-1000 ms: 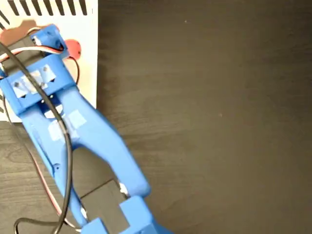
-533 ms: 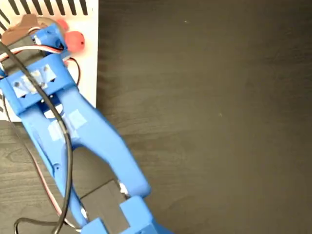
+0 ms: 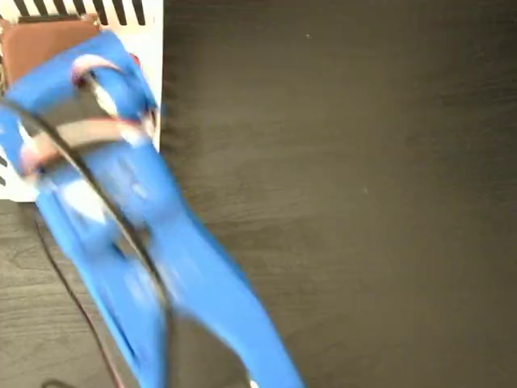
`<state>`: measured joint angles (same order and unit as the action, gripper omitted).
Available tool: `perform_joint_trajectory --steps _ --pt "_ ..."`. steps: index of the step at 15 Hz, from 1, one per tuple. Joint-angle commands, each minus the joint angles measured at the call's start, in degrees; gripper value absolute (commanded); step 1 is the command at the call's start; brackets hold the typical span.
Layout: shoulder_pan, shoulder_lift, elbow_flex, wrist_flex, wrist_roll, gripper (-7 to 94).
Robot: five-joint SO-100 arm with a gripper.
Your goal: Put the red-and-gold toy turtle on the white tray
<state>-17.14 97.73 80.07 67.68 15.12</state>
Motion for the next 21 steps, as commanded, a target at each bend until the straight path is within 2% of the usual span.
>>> perform_joint_trajectory --steps 1,4,6,8,11,15,18,21 --pt "1.6 17.2 9.8 -4.0 -4.3 0" --pt "6.3 38.9 40.3 -14.9 -12.5 0" --pt "10.0 52.7 57.3 -17.3 -13.8 0" --pt "12.7 62.1 69.0 -15.8 -13.1 0" --pt "16.1 68.3 76.8 -12.0 -11.4 0" --pt "15.9 77.1 85.4 -4.8 -12.3 0" --pt "16.1 84.8 86.6 3.1 -13.7 0" --pt "18.4 88.5 87.1 4.7 -12.8 0"
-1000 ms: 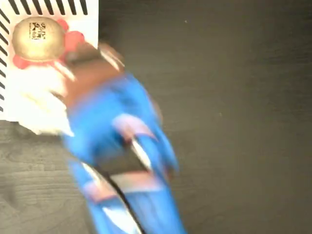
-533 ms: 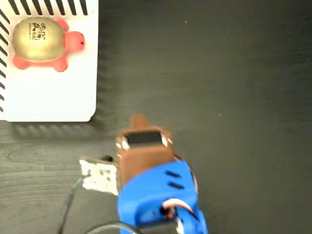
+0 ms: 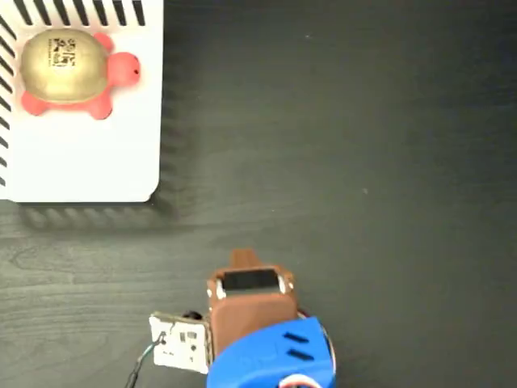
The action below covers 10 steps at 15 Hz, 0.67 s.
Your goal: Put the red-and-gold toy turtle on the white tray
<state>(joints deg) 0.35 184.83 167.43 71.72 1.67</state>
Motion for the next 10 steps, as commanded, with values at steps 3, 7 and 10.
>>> perform_joint_trajectory --steps 3,7,10 --pt "1.6 1.4 -0.3 0.7 1.1 0" --pt "1.5 1.4 -0.2 0.7 1.1 0" --pt "1.5 1.4 -0.2 0.7 1.1 0"
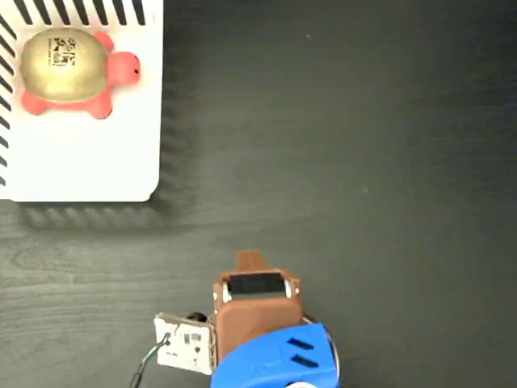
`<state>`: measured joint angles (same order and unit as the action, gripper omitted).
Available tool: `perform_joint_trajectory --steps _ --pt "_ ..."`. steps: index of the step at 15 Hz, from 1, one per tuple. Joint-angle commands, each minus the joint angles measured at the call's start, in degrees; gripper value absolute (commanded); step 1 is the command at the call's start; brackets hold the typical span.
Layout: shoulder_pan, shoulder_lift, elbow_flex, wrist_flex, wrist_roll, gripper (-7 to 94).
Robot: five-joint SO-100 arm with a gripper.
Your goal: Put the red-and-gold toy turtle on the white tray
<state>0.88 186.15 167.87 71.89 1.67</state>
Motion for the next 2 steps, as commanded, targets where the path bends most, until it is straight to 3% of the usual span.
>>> perform_joint_trajectory --steps 1,2 --pt "1.0 0.1 -0.6 0.5 1.1 0" --pt "1.0 0.1 -0.6 0.5 1.1 0"
